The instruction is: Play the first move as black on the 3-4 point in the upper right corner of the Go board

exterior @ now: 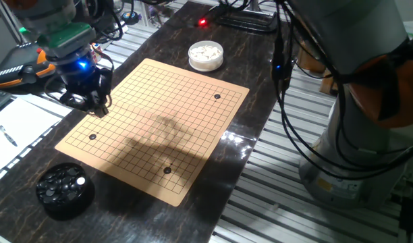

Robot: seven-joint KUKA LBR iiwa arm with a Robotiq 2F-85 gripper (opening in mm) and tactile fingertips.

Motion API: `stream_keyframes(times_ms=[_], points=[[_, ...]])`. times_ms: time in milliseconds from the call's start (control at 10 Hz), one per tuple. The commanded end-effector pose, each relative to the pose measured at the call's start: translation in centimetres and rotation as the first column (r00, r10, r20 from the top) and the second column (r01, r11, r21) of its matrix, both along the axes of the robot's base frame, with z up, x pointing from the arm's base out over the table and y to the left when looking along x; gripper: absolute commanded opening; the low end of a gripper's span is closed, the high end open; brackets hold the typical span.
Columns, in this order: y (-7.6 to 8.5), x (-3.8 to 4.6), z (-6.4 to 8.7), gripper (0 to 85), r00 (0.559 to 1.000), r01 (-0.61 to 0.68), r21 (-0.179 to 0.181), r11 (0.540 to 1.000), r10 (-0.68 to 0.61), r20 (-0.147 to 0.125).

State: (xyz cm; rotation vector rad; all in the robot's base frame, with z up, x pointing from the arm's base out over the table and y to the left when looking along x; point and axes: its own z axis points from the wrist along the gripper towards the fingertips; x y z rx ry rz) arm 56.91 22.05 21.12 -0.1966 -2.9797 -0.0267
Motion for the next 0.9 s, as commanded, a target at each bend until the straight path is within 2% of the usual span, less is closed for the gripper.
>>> stream_keyframes(times_ms=[0, 100, 200, 500, 600, 800], points=[[0.0, 0.0, 0.0, 0.7, 0.996, -0.086, -0.012, 0.996, 0.086, -0.003], [0.0, 0.0, 0.0, 0.7, 0.993, -0.119, -0.012, 0.993, 0.119, -0.012], [0.0, 0.0, 0.0, 0.7, 0.989, -0.146, 0.003, 0.989, 0.146, -0.02], [0.0, 0.0, 0.0, 0.7, 0.991, -0.134, 0.015, 0.991, 0.134, -0.009], [0.7, 0.22, -0.1, 0.7, 0.995, -0.097, 0.027, 0.995, 0.097, -0.006], [2.9, 1.1, -0.8, 0.7, 0.999, -0.054, 0.019, 0.998, 0.054, 0.008]])
